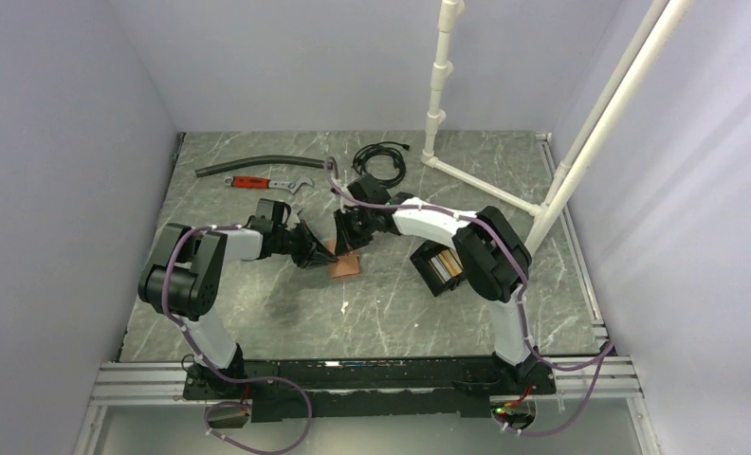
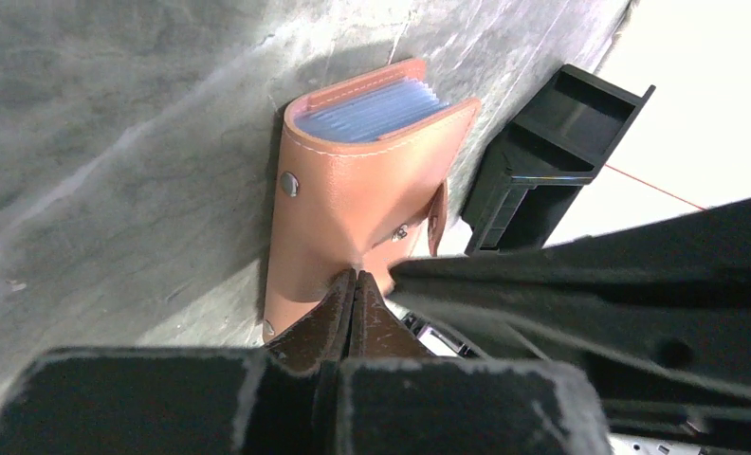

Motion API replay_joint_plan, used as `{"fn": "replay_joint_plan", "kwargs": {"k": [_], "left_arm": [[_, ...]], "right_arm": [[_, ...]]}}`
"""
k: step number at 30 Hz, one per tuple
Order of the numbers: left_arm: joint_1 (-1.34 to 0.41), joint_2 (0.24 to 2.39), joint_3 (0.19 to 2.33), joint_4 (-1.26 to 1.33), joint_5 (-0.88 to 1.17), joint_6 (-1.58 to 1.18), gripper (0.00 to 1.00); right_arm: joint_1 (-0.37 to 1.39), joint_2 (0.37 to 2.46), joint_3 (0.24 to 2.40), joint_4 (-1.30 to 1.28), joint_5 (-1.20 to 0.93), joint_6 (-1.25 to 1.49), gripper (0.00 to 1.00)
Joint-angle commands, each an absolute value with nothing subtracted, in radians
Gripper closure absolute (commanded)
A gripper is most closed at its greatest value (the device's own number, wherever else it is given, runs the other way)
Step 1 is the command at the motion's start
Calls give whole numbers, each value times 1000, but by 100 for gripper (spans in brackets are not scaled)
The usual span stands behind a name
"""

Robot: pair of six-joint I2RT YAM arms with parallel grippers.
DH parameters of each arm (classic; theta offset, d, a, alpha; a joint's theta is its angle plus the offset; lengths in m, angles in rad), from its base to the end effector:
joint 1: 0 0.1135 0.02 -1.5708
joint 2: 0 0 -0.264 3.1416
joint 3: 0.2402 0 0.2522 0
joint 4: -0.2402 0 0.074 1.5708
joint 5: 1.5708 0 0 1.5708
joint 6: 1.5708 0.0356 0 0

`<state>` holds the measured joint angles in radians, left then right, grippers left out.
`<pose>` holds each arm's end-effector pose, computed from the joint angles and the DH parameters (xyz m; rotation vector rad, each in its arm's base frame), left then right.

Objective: Put the credit cards into the card holder
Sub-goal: Close the card holder at the center of the board.

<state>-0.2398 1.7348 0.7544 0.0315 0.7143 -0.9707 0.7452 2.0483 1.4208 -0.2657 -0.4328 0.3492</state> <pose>0.2937 -0.0958 0.1219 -0.6680 2.6593 -1.3332 0.3144 0.3104 0.1699 -0.7129 2.5237 0.9702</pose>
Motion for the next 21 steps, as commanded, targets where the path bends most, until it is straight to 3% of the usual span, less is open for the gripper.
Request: {"fn": "replay_joint_plan", "kwargs": {"k": [1,10,15,21], "left_arm": [[-262,1769,753,38,628,-946,100],[-262,1761,759,25,630,-938,100],[-262,1759,760,21,626,-935,100],[-262,1759,755,28,625,-941,100]], "right_arm": [[781,2008,1599,-457,-398,406,87],[860,2026,1738,-765,50,389,60],[900,2069,1796,-851,224,386,57],[916,2119,1838,-872,247,370,59]]}}
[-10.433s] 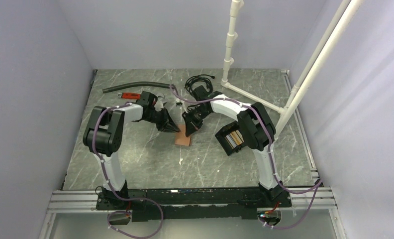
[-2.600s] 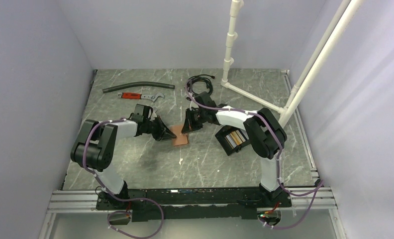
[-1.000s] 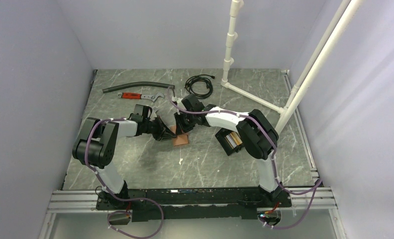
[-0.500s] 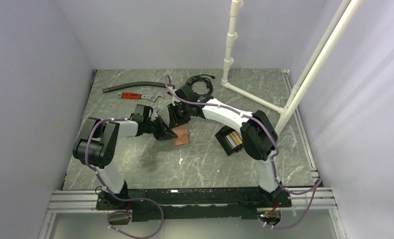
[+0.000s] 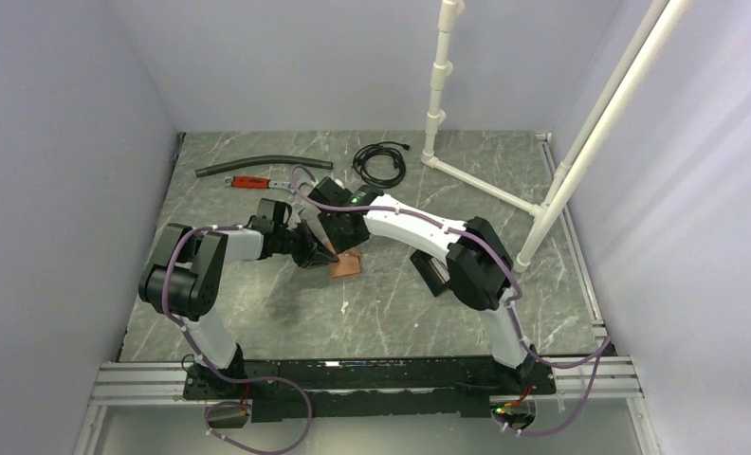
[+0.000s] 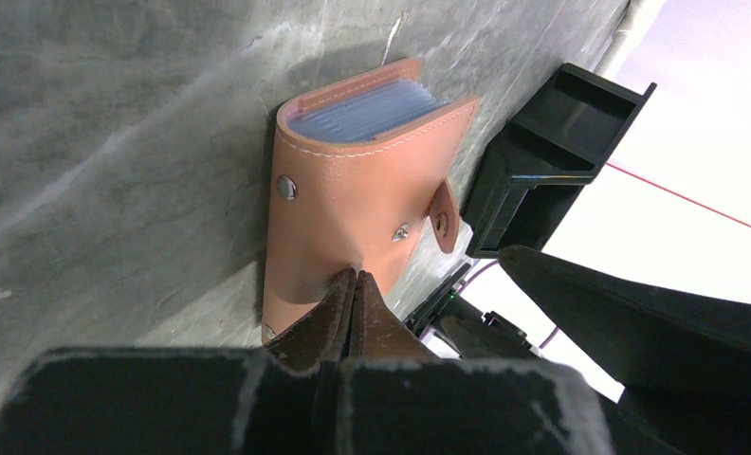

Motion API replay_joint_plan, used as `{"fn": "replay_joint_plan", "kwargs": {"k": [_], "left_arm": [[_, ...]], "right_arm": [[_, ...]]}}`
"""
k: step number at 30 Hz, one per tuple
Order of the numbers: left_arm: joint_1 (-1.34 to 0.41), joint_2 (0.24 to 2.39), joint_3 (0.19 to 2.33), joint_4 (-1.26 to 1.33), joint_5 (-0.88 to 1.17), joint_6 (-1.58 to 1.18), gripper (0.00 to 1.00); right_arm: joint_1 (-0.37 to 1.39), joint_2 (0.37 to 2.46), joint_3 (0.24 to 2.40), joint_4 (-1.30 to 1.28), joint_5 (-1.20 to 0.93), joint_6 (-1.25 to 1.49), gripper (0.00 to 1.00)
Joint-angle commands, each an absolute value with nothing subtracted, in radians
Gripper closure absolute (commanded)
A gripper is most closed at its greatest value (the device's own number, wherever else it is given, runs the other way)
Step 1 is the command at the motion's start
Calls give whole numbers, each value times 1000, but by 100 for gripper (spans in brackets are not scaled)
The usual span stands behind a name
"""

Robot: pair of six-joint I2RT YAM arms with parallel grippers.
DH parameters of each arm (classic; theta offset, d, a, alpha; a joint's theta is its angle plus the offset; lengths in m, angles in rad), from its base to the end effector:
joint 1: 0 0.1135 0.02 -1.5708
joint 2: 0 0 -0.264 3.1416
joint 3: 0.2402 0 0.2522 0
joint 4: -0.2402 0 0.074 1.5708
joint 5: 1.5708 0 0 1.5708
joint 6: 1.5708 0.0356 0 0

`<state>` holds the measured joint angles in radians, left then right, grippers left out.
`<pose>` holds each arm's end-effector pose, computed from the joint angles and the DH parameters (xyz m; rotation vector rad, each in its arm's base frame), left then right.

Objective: Put the credit cards into the card holder
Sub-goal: Close the card holder at the center of the board.

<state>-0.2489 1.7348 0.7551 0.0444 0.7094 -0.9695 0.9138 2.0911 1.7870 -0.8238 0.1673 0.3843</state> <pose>0.2941 -0.0987 0.1227 -0.6466 2.6527 -1.3333 0.2793 0.3525 0.2279 -0.6533 2.6033 0.1859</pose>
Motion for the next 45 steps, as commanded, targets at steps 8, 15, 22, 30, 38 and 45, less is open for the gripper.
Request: {"fn": "replay_joint_plan", "kwargs": {"k": [8,15,22,30,38,45], "left_arm": [[-262,1756,755,22,623,-937,100],[-262,1761,748,34,626,-942,100],[-262,1757,745,32,625,-940,100],[-262,1759,744,40,628,-943,100],[-262,1758,744,40,627,-943,100],[-262,1761,739,47,629,-945,100]], "right_arm": [[916,2149,1835,-859,234,365,69],[914,2155,1838,-860,246,362,81],[915,2165,1845,-875,273,359,87],[914,2172,1845,-879,285,349,81],[909,2128,1802,-835,263,343,99],[878,2083,1753,-783,200,356,81]]}}
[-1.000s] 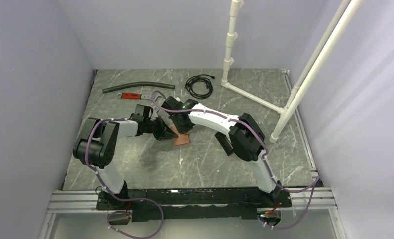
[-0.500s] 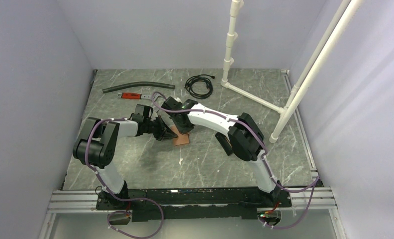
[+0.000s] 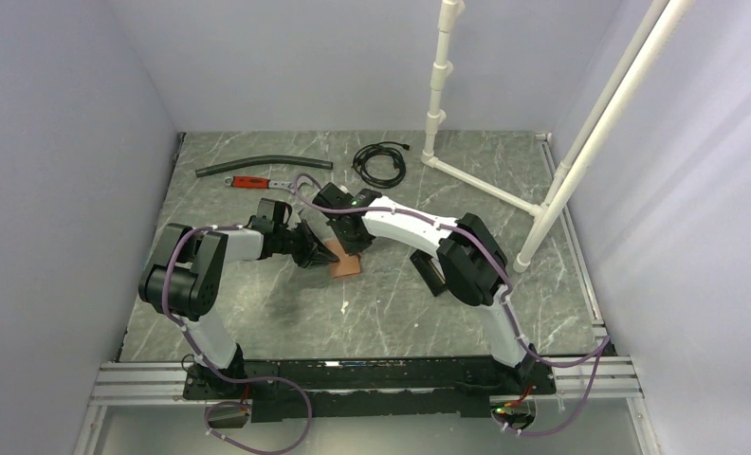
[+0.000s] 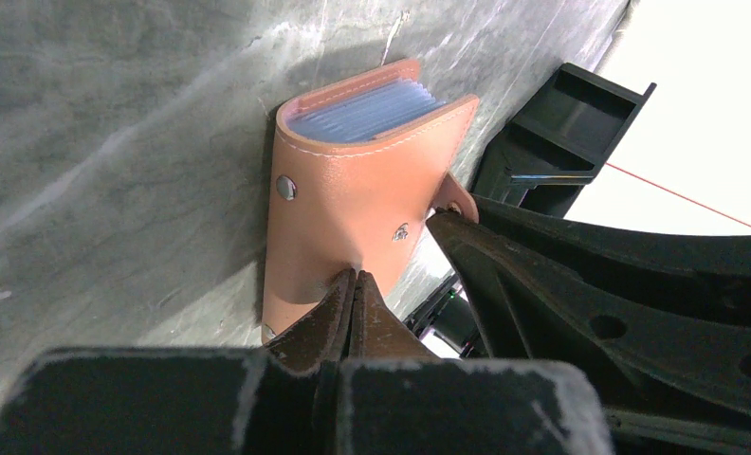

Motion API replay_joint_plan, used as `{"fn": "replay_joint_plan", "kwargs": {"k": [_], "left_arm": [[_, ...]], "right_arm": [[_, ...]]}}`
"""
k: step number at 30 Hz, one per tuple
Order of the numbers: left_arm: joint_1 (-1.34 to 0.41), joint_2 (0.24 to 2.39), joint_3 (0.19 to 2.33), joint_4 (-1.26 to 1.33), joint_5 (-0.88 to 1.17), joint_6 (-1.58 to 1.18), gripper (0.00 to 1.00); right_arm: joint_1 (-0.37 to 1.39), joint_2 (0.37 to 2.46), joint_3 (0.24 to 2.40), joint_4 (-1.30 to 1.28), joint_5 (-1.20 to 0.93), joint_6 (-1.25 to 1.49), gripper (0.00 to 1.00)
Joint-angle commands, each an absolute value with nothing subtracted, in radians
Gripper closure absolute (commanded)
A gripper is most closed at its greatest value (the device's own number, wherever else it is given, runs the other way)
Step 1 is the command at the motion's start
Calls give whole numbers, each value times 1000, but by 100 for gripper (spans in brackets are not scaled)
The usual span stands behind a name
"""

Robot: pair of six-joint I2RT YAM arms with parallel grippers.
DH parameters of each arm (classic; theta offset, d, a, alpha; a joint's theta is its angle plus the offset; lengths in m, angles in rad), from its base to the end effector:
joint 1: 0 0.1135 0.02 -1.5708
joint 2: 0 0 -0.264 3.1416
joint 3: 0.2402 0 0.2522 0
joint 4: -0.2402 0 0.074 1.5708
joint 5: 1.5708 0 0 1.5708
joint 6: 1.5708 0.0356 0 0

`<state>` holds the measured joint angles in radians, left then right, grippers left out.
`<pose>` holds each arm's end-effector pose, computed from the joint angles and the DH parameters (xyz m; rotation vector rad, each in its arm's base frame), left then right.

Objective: Put the credit cards into the card holder
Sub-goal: Close the card holder at the center of the board.

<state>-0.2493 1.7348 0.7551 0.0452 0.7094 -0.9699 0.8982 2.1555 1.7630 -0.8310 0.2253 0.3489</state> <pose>0.2942 -0.0988 0.1228 -0.6460 2.6523 -1.3338 0.2878 0.3486 0.1932 -0.6882 2.6423 0.0289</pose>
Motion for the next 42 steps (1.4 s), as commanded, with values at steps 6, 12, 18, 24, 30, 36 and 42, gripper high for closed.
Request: {"fn": "replay_joint_plan", "kwargs": {"k": [6,12,18,24,30,36,42], "left_arm": [[-262,1761,739,46,630,-943,100],[-262,1761,742,46,629,-942,100],[-262,1762,740,49,630,-943,100],[-262,1765,738,53,631,-942,100],[-263,1762,736,53,630,-942,100],[-264,1764,738,56,630,-943,100],[-264,1769,740,59,632,-943,100]], "right_arm": [[877,2089,1771,-791,201,354,80],[877,2093,1781,-795,197,353,79],[877,2090,1792,-799,189,356,81],[877,2080,1789,-806,196,359,79],[877,2071,1793,-808,198,360,77],[877,2070,1799,-819,202,359,82],[877,2069,1795,-822,192,355,91]]}}
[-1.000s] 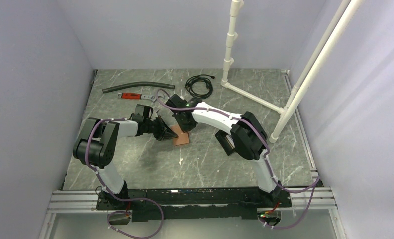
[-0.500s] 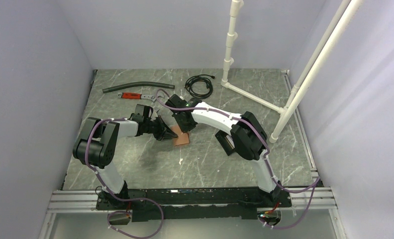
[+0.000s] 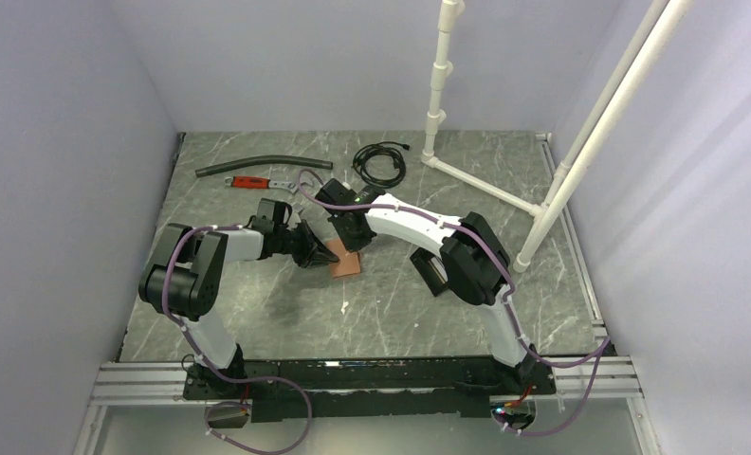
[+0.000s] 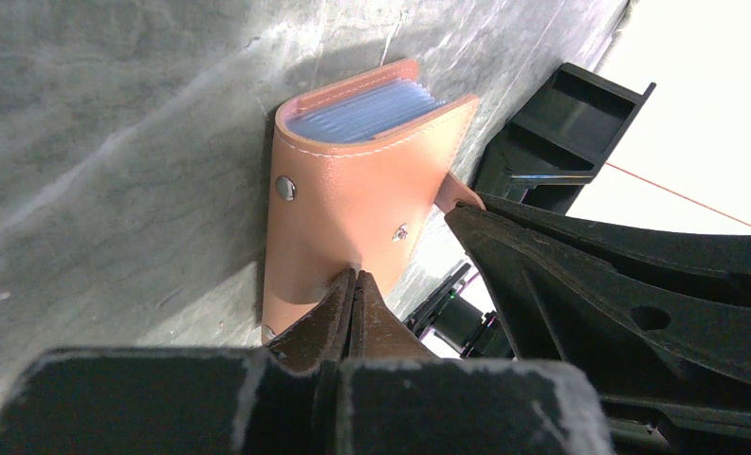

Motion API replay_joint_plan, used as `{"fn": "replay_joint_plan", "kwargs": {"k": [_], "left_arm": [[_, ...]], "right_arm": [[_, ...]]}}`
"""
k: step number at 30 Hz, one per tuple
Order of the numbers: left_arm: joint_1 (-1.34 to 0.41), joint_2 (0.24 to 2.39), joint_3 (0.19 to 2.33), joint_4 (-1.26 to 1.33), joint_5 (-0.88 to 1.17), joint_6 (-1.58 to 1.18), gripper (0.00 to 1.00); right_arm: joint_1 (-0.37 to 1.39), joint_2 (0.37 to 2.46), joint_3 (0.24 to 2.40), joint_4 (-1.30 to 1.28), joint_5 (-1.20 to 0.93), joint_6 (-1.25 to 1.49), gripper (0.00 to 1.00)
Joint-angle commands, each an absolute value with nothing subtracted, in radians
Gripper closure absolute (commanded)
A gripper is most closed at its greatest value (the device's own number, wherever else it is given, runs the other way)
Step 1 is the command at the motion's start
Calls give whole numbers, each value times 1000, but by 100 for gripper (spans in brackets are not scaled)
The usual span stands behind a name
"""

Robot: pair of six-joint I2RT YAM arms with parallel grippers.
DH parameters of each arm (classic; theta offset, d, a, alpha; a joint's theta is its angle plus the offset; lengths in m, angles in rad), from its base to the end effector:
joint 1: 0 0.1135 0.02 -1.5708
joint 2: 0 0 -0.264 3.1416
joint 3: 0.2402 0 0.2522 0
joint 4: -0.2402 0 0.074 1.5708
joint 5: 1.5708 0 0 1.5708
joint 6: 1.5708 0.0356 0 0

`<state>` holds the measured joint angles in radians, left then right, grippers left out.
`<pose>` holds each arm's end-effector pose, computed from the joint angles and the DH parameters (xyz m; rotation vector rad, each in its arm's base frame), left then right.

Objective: Put the credit cards into the card holder
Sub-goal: Close the card holder at the center of the board.

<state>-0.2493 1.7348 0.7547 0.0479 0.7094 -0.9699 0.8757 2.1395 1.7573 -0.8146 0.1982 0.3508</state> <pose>0.2943 -0.0989 0.1228 -0.6442 2.6503 -1.3345 0.2946 0.3424 0.1989 -0.6569 2.6426 0.0751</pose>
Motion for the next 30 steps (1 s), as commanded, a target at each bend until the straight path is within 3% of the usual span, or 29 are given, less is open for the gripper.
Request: {"fn": "replay_joint_plan", "kwargs": {"k": [1,7,13,17,30], "left_arm": [[-264,1769,741,58,632,-943,100],[-264,1765,738,59,631,-942,100],[-265,1766,737,64,634,-942,100],[-265,1764,737,64,632,-942,100],[-267,1764,733,69,635,-943,100]], "right_arm": [[878,2069,1794,-821,192,356,91],[877,2063,1802,-825,184,357,83],[877,2056,1796,-827,189,357,83],[877,2063,1798,-828,183,356,89],[877,2090,1796,-836,184,353,83]]}}
